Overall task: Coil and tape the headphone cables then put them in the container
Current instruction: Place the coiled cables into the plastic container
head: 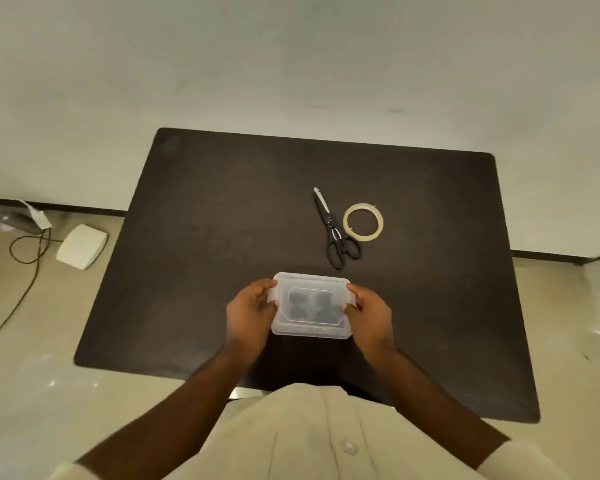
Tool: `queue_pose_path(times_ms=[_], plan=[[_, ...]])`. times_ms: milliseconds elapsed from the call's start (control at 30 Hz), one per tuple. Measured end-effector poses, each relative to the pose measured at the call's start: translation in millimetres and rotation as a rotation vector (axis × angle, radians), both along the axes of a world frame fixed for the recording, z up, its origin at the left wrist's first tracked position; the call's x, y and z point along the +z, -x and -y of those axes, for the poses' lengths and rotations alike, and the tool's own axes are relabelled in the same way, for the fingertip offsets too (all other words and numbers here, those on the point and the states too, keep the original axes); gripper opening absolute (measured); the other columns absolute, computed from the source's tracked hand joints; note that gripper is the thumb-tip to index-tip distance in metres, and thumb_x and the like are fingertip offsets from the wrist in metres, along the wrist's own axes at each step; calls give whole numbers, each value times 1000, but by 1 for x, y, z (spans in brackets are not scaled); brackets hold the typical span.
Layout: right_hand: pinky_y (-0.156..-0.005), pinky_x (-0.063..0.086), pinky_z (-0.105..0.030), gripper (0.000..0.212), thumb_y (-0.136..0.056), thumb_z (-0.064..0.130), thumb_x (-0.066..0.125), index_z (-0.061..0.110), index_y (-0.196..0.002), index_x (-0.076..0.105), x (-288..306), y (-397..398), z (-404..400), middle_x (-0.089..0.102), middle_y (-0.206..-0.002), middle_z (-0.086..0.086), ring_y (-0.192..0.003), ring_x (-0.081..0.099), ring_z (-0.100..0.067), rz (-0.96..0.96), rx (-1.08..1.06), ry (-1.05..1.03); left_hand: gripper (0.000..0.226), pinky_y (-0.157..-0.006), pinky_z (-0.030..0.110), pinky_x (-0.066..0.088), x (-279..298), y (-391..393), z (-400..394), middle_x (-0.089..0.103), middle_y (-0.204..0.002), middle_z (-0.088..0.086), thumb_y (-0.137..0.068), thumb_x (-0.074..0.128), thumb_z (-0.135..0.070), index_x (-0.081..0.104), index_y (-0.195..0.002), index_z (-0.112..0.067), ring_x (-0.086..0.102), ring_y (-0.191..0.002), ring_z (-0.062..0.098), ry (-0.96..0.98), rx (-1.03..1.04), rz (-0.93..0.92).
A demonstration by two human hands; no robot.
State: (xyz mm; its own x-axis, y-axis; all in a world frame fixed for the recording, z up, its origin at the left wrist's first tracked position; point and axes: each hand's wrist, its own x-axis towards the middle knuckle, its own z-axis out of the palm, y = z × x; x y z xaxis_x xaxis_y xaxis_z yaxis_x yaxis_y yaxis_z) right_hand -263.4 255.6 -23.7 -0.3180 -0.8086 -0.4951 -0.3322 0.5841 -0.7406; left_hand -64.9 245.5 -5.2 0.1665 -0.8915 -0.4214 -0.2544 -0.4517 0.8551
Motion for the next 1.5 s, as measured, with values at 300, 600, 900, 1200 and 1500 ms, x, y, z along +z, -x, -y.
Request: queue_pose_path(times_ms=[300,600,900,1200,1500], plan=[[-100,44,-30,48,-92,6,57,12,-139,46,-16,-4,-13,53,-136,-4,-122,53,-22,-164,136,34,26,-75,10,48,-33,-11,-9,62,-106,-9,-92,58,-5,65,-112,-20,62,-94,10,54,-233,282],[-76,57,-32,30,-85,4,67,8,-115,64,-25,12,-2,72,-95,-3,-86,69,-18,324,-160,-200,45,-93,44,55,-45,-15,15,67,-118,4,-90,58,1,56,-131,-17,65,-104,20,-373,-193,-74],[-69,58,-37,24,-70,14,83,4,-80,65,-26,31,18,70,-80,-9,-70,67,-20,217,-43,-414,44,-83,36,55,-49,-27,27,67,-112,4,-88,66,-6,58,-129,-17,63,-99,19,-530,-205,-43],[-64,42,-29,25,-89,26,60,1,-88,65,-16,1,12,62,-85,-13,-79,62,-32,-405,177,-320,21,-81,32,51,-20,11,1,56,-116,11,-97,51,-17,60,-114,-8,63,-98,26,-159,-559,788],[-72,54,-33,20,-97,21,50,10,-100,66,-18,0,-7,67,-95,-9,-82,63,-21,-315,95,-143,27,-56,24,44,-25,5,7,59,-70,0,-94,53,-19,58,-68,-17,57,-66,15,-187,-336,506]])
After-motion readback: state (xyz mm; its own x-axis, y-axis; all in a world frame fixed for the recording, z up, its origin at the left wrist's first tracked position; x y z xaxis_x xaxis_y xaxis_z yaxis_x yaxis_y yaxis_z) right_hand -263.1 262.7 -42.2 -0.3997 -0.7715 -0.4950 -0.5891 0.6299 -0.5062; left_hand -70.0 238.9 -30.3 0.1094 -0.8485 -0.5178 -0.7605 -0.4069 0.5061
